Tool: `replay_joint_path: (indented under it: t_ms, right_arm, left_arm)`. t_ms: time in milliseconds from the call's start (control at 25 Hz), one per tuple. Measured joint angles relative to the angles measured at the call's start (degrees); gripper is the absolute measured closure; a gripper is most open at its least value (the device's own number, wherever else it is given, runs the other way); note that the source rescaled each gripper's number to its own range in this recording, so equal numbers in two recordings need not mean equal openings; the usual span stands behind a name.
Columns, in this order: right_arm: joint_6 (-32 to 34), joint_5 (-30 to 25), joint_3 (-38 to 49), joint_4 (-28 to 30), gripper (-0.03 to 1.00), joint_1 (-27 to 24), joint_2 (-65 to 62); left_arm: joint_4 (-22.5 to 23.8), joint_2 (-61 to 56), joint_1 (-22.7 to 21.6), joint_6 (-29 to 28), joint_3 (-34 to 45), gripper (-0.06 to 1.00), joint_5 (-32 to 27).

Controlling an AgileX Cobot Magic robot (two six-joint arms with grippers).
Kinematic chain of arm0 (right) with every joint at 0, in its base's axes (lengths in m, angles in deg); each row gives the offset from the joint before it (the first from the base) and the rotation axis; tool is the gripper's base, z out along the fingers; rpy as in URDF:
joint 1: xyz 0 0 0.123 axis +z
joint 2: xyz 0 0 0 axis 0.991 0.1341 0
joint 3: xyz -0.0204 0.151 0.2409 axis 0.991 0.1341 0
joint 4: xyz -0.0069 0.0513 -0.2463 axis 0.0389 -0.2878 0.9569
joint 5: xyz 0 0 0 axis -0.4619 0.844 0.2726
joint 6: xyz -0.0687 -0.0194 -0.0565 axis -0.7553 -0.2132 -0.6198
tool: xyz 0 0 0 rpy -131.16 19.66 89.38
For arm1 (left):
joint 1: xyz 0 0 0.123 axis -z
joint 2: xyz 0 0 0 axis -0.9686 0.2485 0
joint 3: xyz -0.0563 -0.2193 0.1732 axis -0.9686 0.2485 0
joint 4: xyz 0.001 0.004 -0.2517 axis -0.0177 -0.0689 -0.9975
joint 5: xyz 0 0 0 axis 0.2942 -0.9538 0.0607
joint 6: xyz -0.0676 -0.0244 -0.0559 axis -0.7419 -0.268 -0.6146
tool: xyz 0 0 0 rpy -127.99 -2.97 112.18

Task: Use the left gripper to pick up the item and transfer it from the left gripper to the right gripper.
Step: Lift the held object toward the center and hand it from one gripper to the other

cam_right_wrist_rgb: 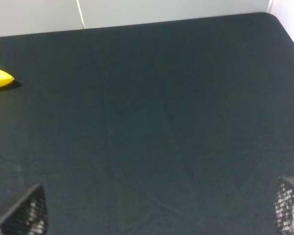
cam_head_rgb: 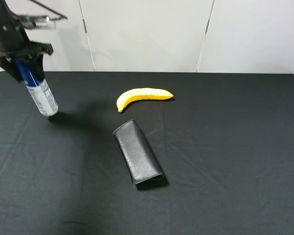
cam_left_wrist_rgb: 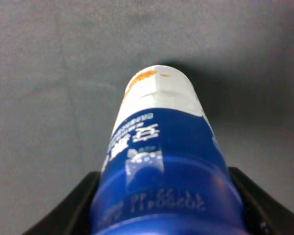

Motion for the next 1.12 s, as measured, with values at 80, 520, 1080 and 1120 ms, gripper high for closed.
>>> replay_joint_path:
  t_ms: [80,520,1080,1120]
  right_arm:
    - [0.0,0.0,0.0,0.0,-0.03,0.0,0.0]
    - [0.0,0.0,0.0,0.0,-0.03,0.0,0.0]
    - [-10.36,3.34,-4.3,-12.49,-0.03,1.19,17.05]
    - [-11.44,5.22,-4.9,-14.16,-0.03,2.11,18.66]
  left_arm:
    - [-0.45,-1.99,0.0,-0.07,-0.75,0.93,-0.04]
    - [-18.9,-9.78,0.0,3.99,-1.0,0.93,-0.15]
    - [-27.31,-9.78,16.76,11.84,-1.0,0.93,1.22]
    - [-27.47,-9.78,18.28,12.26,-1.0,0.93,2.12]
